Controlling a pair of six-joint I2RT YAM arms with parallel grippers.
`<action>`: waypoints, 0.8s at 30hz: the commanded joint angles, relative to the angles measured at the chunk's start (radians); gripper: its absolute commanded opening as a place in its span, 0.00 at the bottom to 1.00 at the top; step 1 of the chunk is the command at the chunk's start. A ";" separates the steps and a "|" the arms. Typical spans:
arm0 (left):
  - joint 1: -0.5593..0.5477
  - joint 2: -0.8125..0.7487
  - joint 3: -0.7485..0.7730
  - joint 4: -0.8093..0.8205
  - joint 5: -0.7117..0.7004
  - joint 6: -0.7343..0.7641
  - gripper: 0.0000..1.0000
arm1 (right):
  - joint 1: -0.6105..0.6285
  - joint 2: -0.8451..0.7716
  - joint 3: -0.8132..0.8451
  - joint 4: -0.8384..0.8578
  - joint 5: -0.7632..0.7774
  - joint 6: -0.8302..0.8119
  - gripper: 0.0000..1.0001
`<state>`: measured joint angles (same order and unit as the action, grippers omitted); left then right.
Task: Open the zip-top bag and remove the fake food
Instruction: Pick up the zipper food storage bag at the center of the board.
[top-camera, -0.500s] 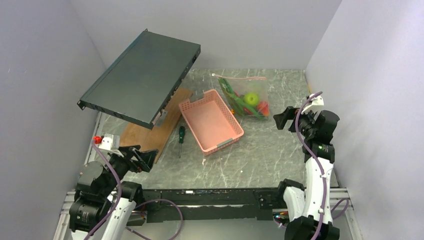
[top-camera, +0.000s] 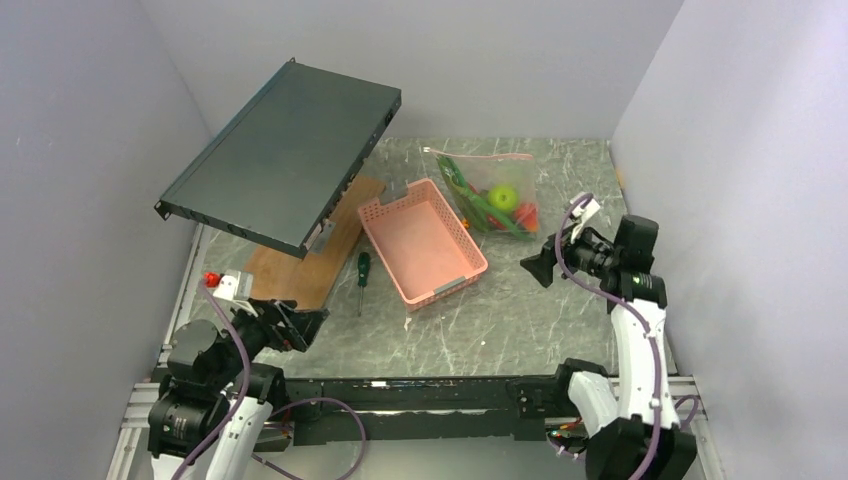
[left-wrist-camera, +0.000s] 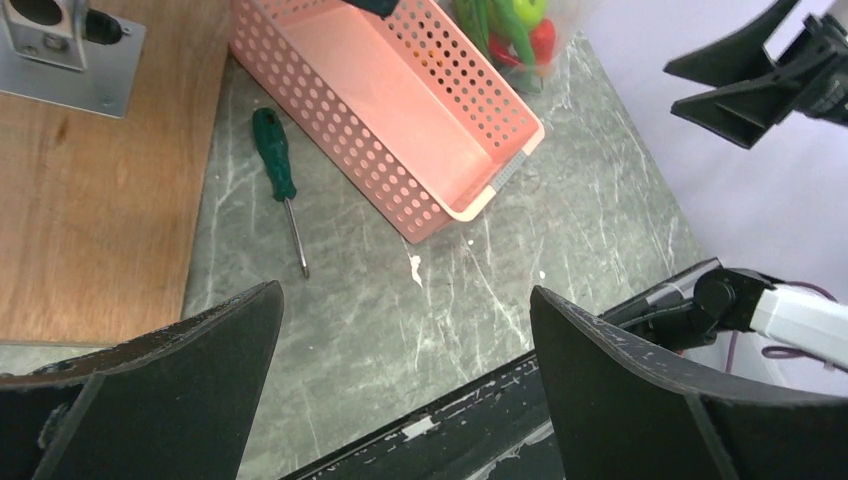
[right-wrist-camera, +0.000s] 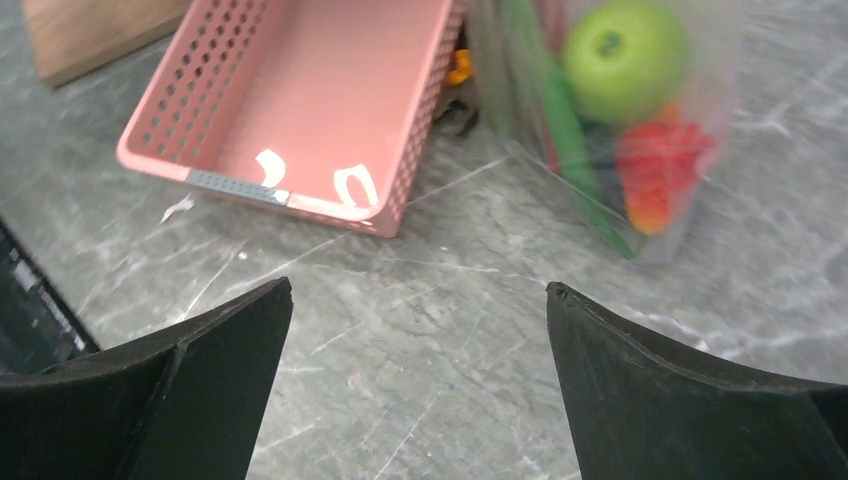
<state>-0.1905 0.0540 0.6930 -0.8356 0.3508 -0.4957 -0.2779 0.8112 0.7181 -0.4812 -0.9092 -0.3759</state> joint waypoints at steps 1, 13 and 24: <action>0.000 -0.022 -0.023 0.025 0.075 -0.022 0.99 | 0.098 0.107 0.160 -0.173 -0.030 -0.260 1.00; 0.003 -0.144 -0.113 -0.012 0.108 -0.081 0.99 | 0.219 0.419 0.579 -0.285 0.137 -0.286 0.99; 0.012 -0.164 -0.151 0.006 0.145 -0.091 0.99 | 0.175 0.645 0.770 -0.177 0.056 -0.183 0.98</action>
<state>-0.1894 0.0093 0.5438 -0.8623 0.4522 -0.5705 -0.1230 1.3663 1.4143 -0.7044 -0.8089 -0.5827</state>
